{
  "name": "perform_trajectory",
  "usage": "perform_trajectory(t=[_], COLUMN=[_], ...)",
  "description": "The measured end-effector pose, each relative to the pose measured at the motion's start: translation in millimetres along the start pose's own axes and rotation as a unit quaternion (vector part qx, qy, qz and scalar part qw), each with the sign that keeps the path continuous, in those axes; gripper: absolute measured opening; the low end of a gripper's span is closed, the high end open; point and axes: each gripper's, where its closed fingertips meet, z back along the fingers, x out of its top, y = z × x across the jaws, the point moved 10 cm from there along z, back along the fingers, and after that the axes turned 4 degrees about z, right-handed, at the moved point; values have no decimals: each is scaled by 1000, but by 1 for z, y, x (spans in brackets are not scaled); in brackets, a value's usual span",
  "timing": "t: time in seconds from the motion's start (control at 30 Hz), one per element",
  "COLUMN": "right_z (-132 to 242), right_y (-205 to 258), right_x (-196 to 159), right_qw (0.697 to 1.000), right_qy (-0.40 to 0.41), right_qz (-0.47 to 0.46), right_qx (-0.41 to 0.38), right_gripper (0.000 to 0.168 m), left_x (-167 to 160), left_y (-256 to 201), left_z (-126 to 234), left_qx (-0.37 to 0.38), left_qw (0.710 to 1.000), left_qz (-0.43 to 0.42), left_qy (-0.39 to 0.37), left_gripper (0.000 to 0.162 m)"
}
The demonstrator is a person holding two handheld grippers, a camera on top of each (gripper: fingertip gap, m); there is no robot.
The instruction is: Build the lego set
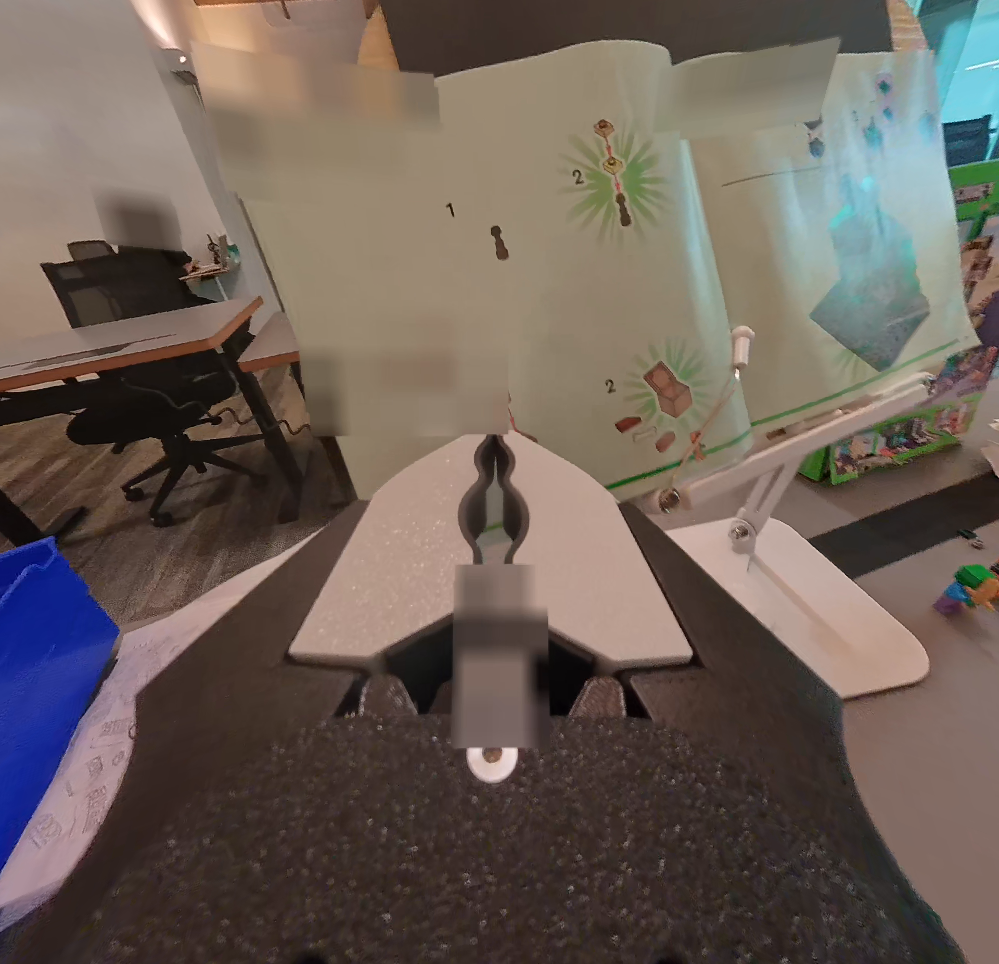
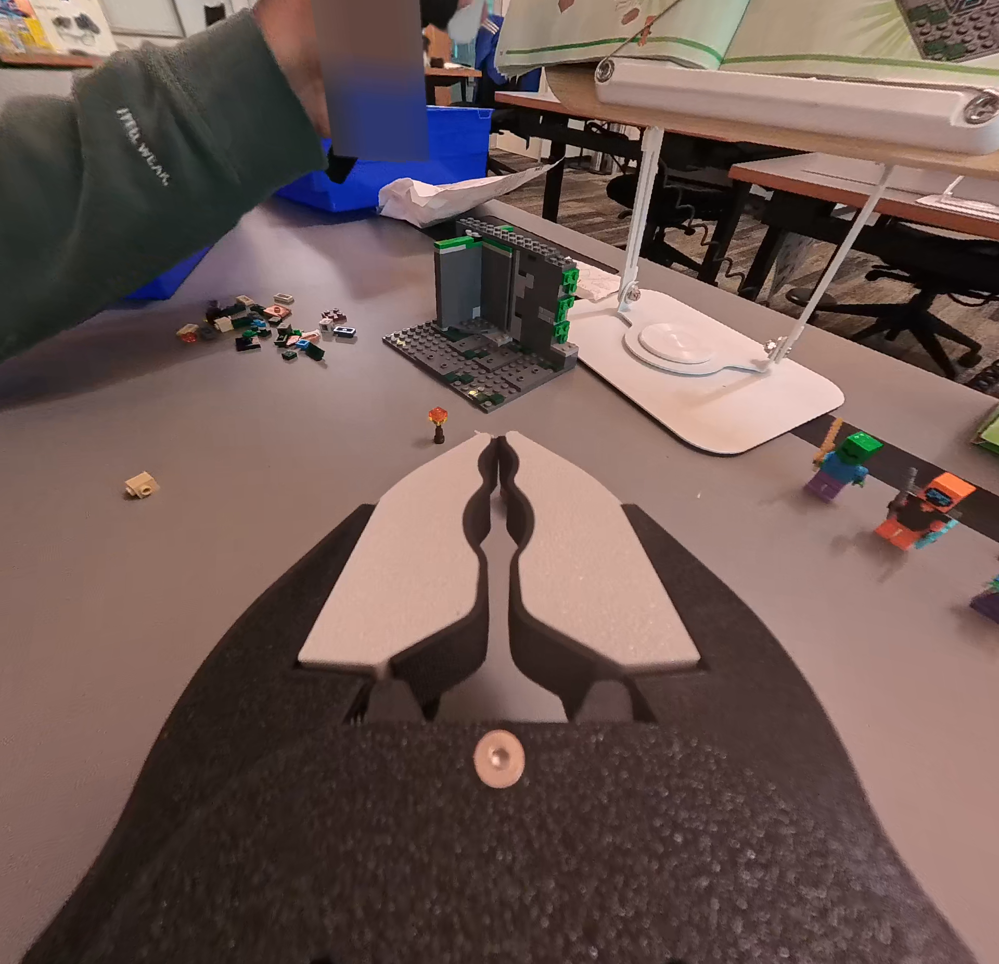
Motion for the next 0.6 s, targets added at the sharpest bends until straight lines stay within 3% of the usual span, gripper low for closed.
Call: perform_trajectory(t=[0.2,0.43,0.6], right_z=[0,1,1], right_y=[1,2,5], right_x=[1,3,4], right_qw=[1000,1000,1000], right_qy=[-2,-7,-10], right_qz=[-2,0,2], right_qx=[2,2,6], right_gripper=[0,0,0], left_x=[-13,-15,-7], left_y=[-6,-11,-4], left_z=[39,100,143], left_qx=[-30,-48,-52], left_qw=[999,997,995], left_qz=[-13,-11,-37], left_qy=[28,56,83], left_gripper=[0,19,19])
